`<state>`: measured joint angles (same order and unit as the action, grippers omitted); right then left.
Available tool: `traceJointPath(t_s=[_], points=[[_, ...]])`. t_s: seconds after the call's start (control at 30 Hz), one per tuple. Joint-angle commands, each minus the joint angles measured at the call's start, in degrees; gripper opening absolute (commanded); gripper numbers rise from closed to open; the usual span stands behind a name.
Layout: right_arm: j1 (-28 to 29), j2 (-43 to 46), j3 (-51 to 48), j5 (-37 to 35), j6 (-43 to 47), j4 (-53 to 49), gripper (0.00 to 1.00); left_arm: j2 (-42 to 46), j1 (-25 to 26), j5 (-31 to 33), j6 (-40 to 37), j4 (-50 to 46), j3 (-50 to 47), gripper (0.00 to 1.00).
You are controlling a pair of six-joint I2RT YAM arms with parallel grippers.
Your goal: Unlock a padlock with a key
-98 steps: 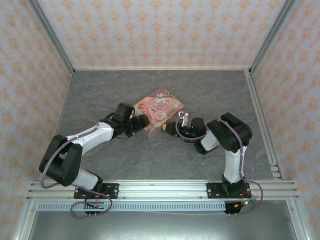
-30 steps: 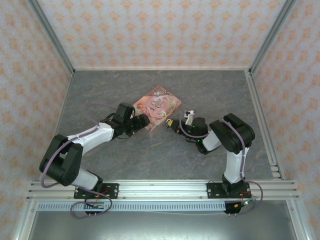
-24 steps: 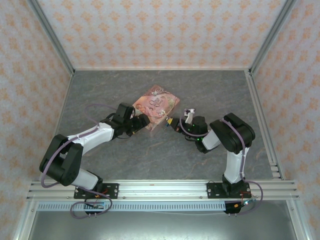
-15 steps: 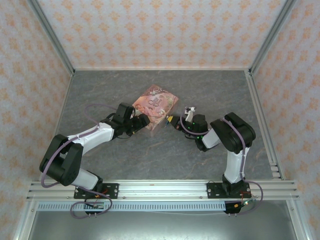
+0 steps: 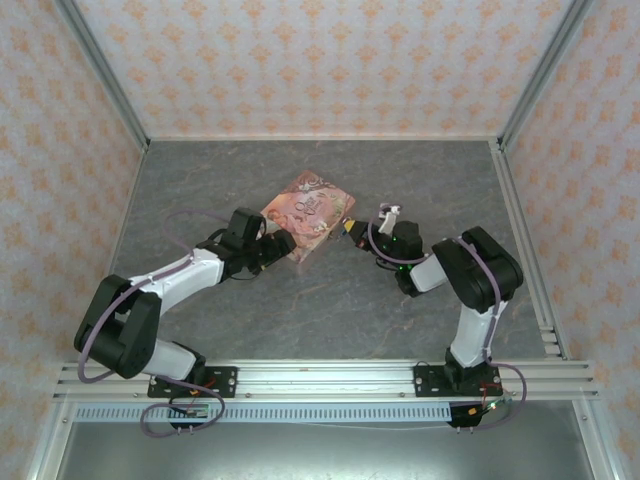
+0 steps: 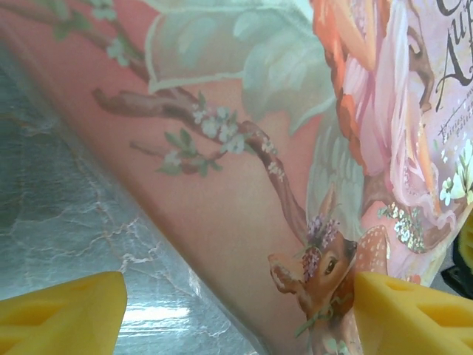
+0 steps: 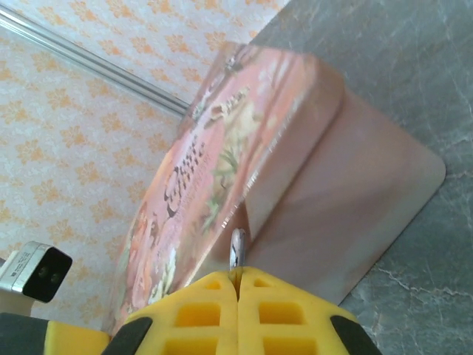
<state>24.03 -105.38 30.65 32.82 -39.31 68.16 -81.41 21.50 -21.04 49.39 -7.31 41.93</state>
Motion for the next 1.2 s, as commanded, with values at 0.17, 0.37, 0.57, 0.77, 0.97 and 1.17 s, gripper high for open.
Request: traceJointPath(t_s=[0.17,0.37,0.57,0.77,0.97,1.17], points=[[-0.3,19.2,-4.4,-1.7,10.3,-21.3,0.01,3.5,-1.9,5.0,-4.4,-13.0,2.1,0.82],[1.1,39.2,-2.1,-5.1,18.2,-54.5,0.01,8.2,-2.3,7.5,-5.9,-13.4,4.0,0.85],[4.6,52.0,1.8,-8.9,17.6,-78.0,0.01,14.9,-2.3,11.7,-7.0,-11.5,2.3,0.99],[9.8,51.0,7.6,-9.9,13.5,-92.7,0.01,20.7,-2.3,12.7,-10.1,-13.0,2.0,1.0],[16.3,40.9,11.8,-14.4,12.5,-96.5,0.01,23.8,-2.4,13.1,-11.2,-15.2,1.4,1.0],[18.2,29.1,13.7,-12.0,11.3,-90.3,0.01,25.9,-2.4,13.2,-11.8,-16.9,0.0,1.0]])
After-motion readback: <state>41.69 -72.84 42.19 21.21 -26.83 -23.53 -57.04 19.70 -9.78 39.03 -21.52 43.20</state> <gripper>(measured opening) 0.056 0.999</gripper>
